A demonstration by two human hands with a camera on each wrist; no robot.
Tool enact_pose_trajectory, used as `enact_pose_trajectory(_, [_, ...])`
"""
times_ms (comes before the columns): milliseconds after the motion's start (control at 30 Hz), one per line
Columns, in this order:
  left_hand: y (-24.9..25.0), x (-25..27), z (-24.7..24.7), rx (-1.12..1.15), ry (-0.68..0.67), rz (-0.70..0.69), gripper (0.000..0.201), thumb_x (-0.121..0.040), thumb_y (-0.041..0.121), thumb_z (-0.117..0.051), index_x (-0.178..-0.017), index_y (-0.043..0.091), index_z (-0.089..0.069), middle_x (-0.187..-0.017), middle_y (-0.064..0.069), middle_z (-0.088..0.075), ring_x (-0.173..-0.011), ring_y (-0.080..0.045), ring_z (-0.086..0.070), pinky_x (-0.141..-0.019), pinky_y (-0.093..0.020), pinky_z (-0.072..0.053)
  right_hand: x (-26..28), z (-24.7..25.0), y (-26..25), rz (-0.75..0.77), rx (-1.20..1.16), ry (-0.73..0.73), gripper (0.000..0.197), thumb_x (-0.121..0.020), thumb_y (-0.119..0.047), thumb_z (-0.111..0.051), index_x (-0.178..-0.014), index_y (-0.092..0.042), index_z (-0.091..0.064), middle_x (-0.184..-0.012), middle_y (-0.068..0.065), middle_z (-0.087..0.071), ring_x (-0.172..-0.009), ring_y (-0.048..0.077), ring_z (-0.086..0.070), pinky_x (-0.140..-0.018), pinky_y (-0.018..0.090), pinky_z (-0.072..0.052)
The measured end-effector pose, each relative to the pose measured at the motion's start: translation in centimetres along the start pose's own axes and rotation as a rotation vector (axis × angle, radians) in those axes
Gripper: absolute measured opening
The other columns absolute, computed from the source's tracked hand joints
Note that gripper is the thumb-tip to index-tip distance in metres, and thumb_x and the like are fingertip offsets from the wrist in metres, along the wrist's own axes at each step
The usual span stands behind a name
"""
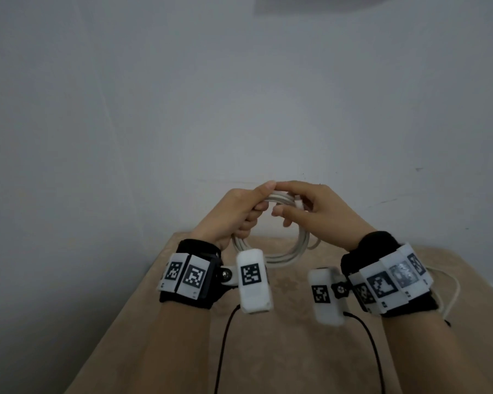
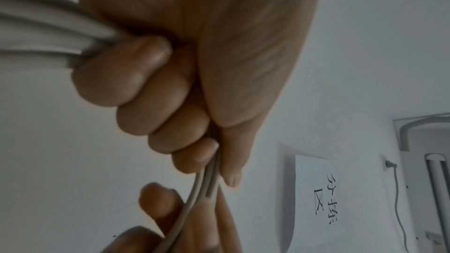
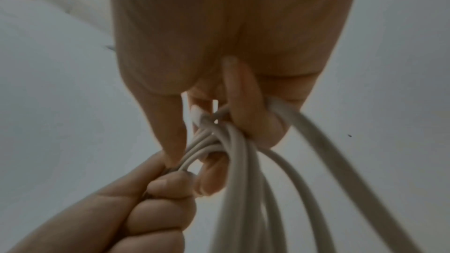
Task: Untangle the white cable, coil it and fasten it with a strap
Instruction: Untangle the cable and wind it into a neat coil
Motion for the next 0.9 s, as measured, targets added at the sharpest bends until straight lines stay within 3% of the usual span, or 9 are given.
enact_pose_trajectory(67, [0.1, -0.1, 0.5, 0.040, 0.054, -0.011, 0.048, -0.092, 0.049, -0.052, -0.054, 0.023, -0.039, -0.047, 0.009, -0.024, -0.039, -0.007, -0.016, -0.038, -0.019, -0.012, 0.1, 0.9, 0.6, -0.037, -0.067, 0.084, 0.036, -0.086, -0.028, -0.068, -0.121, -0.030, -0.061, -0.098, -0.001, -0.068, -0.075, 0.004, -0.066, -0.066, 0.014, -0.045])
enact_pose_trajectory(167, [0.2, -0.2, 1.4, 0.105, 0.143, -0.035, 0.046, -0.093, 0.047, -0.051, -0.056, 0.023, -0.037, -0.047, 0.010, -0.024, -0.039, -0.006, -0.015, -0.038, -0.020, -0.012, 0.3, 2.0, 0.9, -0.085, -0.220, 0.182, 0.035, -0.087, -0.024, -0.066, -0.121, -0.028, -0.061, -0.112, -0.005, -0.065, -0.059, -0.010, -0.057, -0.049, 0.010, -0.040])
enact_pose_trajectory(300, [0.3, -0.1, 2.4, 0.255, 0.222, -0.064, 0.046, -0.095, 0.044, -0.050, -0.058, 0.022, -0.035, -0.046, 0.010, -0.022, -0.038, -0.005, -0.015, -0.038, -0.021, -0.010, 0.8, 3.2, 1.3, -0.122, -0.268, 0.269, 0.026, -0.087, -0.026, -0.066, -0.112, -0.031, -0.064, -0.117, -0.006, -0.064, -0.059, -0.005, -0.056, -0.046, 0.020, -0.041])
enact_pose_trajectory(400, [0.2, 0.0, 3.4, 0.420, 0.286, -0.083, 0.046, -0.095, 0.044, -0.050, -0.059, 0.022, -0.033, -0.045, 0.011, -0.020, -0.035, -0.004, -0.014, -0.036, -0.020, -0.009, 1.1, 4.0, 1.7, -0.136, -0.253, 0.313, 0.020, -0.085, -0.028, -0.067, -0.105, -0.029, -0.068, -0.106, -0.012, -0.069, -0.069, 0.004, -0.056, -0.044, 0.022, -0.039])
enact_pose_trajectory(467, [0.1, 0.1, 4.2, 0.547, 0.332, -0.092, 0.045, -0.096, 0.043, -0.049, -0.060, 0.022, -0.032, -0.044, 0.010, -0.019, -0.034, -0.004, -0.014, -0.034, -0.018, -0.010, 1.2, 4.5, 1.9, -0.130, -0.235, 0.331, 0.016, -0.085, -0.027, -0.068, -0.101, -0.025, -0.071, -0.082, -0.019, -0.070, -0.059, 0.000, -0.051, -0.043, 0.015, -0.036])
enact_pose_trajectory(533, [-0.2, 0.2, 4.9, 0.667, 0.359, -0.084, 0.045, -0.095, 0.044, -0.050, -0.061, 0.022, -0.031, -0.043, 0.010, -0.018, -0.033, -0.004, -0.013, -0.032, -0.018, -0.011, 1.4, 5.1, 1.8, -0.096, -0.222, 0.355, 0.011, -0.086, -0.026, -0.068, -0.093, -0.019, -0.074, -0.068, -0.015, -0.068, -0.052, 0.001, -0.045, -0.044, 0.010, -0.034])
enact_pose_trajectory(633, [-0.3, 0.2, 5.1, 0.734, 0.347, -0.073, 0.047, -0.095, 0.046, -0.049, -0.060, 0.022, -0.030, -0.043, 0.009, -0.017, -0.032, -0.004, -0.014, -0.030, -0.017, -0.012, 1.5, 5.5, 1.6, -0.057, -0.219, 0.388, 0.018, -0.089, -0.026, -0.064, -0.081, -0.014, -0.074, -0.052, -0.006, -0.057, -0.046, 0.004, -0.039, -0.046, 0.011, -0.031])
enact_pose_trajectory(733, [-0.3, 0.2, 4.7, 0.688, 0.325, -0.067, 0.047, -0.095, 0.046, -0.048, -0.059, 0.022, -0.031, -0.043, 0.009, -0.017, -0.032, -0.004, -0.013, -0.031, -0.017, -0.012, 1.5, 5.8, 1.6, -0.044, -0.234, 0.450, 0.022, -0.092, -0.025, -0.060, -0.077, -0.016, -0.073, -0.045, -0.006, -0.047, -0.044, 0.006, -0.035, -0.045, 0.012, -0.029])
enact_pose_trajectory(900, [-0.1, -0.1, 3.7, 0.661, 0.285, -0.060, 0.047, -0.096, 0.047, -0.046, -0.060, 0.022, -0.030, -0.043, 0.009, -0.017, -0.033, -0.004, -0.013, -0.031, -0.017, -0.013, 1.3, 5.6, 1.9, -0.050, -0.243, 0.470, 0.026, -0.094, -0.025, -0.058, -0.076, -0.011, -0.072, -0.047, 0.001, -0.045, -0.041, 0.005, -0.035, -0.044, 0.010, -0.030])
Point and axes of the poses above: each hand's wrist, its own x-axis away from the middle knuckle, its own z-axis out of the back of the hand, y = z × x, the point moved 8 cm from there along -x, towards the middle knuckle
